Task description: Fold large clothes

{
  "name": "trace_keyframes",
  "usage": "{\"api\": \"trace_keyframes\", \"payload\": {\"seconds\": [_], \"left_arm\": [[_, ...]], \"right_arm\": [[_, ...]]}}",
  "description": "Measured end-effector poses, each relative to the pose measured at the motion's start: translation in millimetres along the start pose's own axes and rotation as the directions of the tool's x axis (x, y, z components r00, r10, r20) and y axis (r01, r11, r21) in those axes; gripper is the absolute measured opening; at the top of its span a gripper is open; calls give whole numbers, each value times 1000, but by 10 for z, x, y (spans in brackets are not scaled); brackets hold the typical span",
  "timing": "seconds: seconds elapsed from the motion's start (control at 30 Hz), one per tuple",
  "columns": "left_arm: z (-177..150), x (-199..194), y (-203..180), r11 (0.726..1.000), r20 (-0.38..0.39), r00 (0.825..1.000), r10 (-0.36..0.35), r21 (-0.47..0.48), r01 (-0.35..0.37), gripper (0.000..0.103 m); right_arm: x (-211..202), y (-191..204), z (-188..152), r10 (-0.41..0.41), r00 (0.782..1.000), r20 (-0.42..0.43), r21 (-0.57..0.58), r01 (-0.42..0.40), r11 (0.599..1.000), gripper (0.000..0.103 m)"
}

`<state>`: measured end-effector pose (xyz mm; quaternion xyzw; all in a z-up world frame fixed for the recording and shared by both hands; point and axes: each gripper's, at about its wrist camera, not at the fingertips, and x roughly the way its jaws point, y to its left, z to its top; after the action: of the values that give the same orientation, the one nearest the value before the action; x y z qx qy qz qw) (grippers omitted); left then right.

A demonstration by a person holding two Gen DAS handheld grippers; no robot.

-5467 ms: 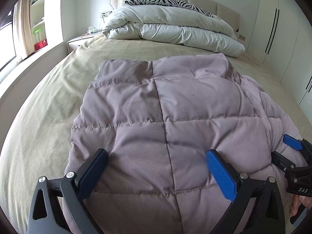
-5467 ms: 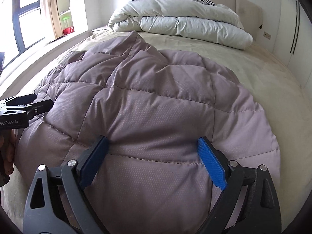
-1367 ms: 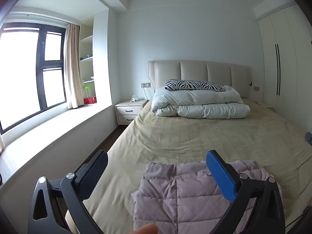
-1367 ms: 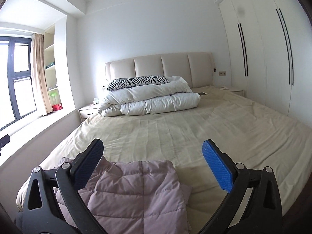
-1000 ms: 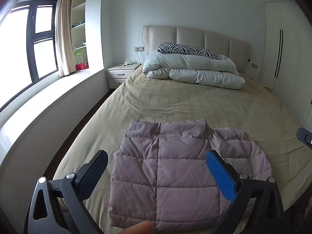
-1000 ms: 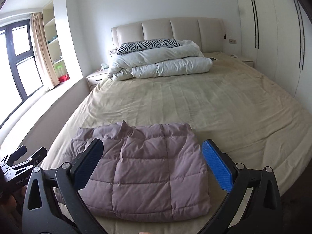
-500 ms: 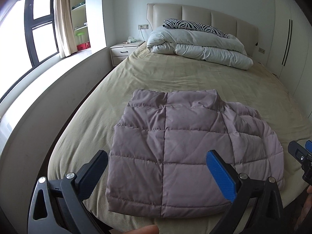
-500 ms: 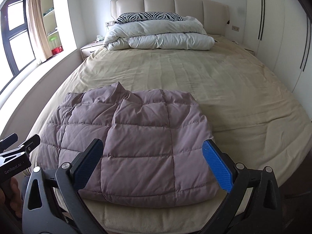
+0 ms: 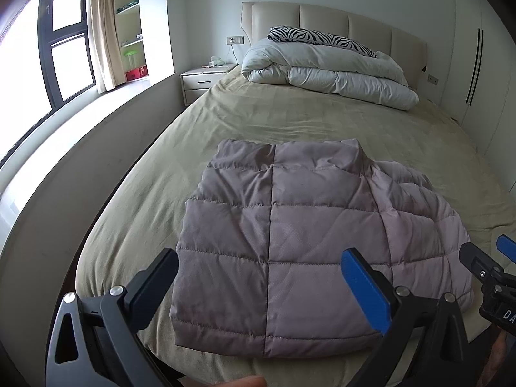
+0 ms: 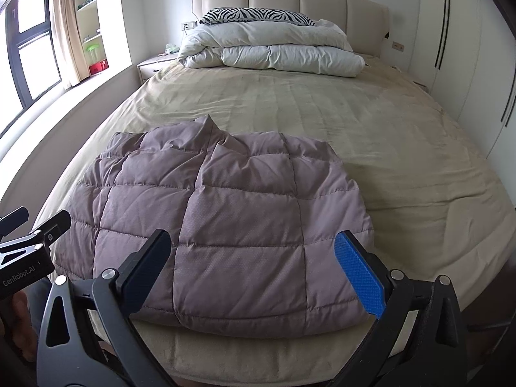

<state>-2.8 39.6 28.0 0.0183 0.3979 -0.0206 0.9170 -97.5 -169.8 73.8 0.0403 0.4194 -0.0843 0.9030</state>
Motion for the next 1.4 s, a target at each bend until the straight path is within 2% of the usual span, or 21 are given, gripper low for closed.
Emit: {"api": "trace_keyframes", "payload": {"seconds": [1.4], "left_arm": [[-73,86,-41,1000,-18,1000,9,8,-9,103]], "right_arm": [[38,70,-89,-8,1000,-19,0,8,1000,103]]}}
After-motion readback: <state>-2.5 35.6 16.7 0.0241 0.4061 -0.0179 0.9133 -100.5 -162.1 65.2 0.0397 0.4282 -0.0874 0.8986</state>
